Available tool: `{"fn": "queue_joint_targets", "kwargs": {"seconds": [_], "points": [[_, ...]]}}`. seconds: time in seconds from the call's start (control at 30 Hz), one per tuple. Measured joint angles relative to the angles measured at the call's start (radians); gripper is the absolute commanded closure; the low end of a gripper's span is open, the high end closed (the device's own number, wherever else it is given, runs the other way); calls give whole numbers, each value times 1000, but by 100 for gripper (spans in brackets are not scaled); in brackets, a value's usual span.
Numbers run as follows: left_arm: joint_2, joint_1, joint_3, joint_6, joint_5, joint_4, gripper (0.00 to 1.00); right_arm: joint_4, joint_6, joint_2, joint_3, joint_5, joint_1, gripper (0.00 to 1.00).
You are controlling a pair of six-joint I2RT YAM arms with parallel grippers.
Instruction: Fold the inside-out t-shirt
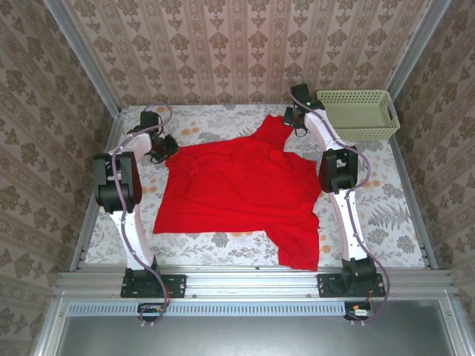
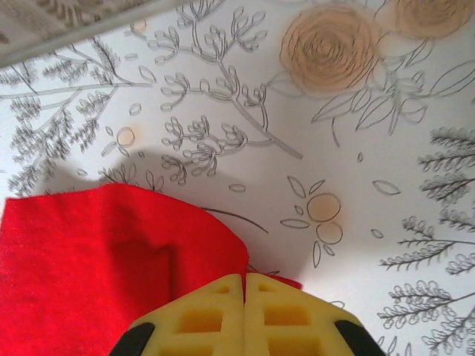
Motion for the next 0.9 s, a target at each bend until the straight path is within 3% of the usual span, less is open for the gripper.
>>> {"fn": "queue_joint_targets", "kwargs": {"seconds": [0.4, 0.9], "points": [[0, 39, -1, 15, 8, -11, 100, -13, -87, -16, 16, 29, -6, 100], [-40, 100, -24, 34, 43, -19, 100, -3, -166, -182, 16, -61, -63, 100]]}}
